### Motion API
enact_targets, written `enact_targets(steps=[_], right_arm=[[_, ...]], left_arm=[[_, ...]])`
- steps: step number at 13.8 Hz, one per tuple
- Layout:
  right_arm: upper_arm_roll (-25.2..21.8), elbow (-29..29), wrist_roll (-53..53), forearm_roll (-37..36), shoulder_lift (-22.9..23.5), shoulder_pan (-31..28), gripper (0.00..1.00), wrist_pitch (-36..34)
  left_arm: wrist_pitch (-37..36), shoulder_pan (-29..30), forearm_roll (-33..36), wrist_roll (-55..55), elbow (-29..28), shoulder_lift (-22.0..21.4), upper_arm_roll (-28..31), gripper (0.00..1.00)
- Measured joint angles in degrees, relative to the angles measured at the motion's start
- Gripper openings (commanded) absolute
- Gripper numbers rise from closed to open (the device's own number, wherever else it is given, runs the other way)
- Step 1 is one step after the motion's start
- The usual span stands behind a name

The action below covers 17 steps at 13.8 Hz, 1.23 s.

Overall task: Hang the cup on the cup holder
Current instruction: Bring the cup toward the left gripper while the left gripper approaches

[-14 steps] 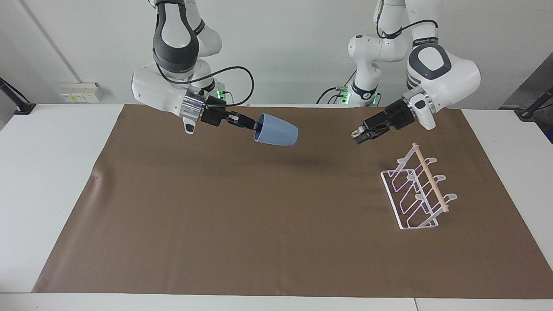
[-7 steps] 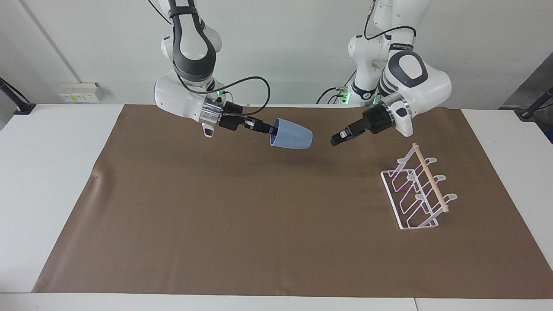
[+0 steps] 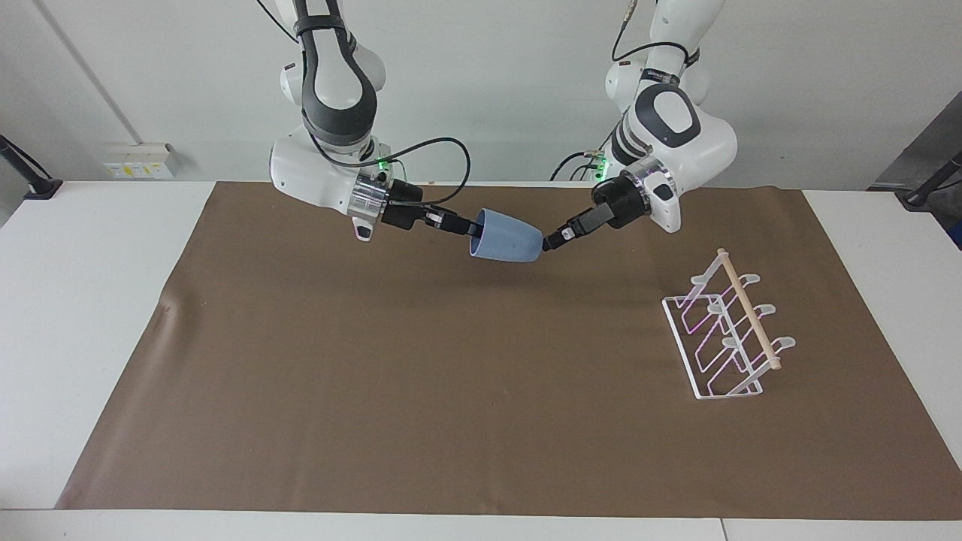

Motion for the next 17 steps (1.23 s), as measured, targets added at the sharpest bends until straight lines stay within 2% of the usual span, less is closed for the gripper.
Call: enact_targets(steps=[7,17], right_arm=[[0.0,-0.77,0.0,0.35,-0.02,0.1,0.0,0.0],[-0.01,-0.9,-1.04,0.28,-0.21,0.35,0.0,0.0]], left_arm=[[2.71,-0.28,-0.12,-0.53,-3.9,0.0,-1.98,1.0],[2.74,-0.78,-1.37,-10.49,-2.89,-0.57,-2.9,1.0]])
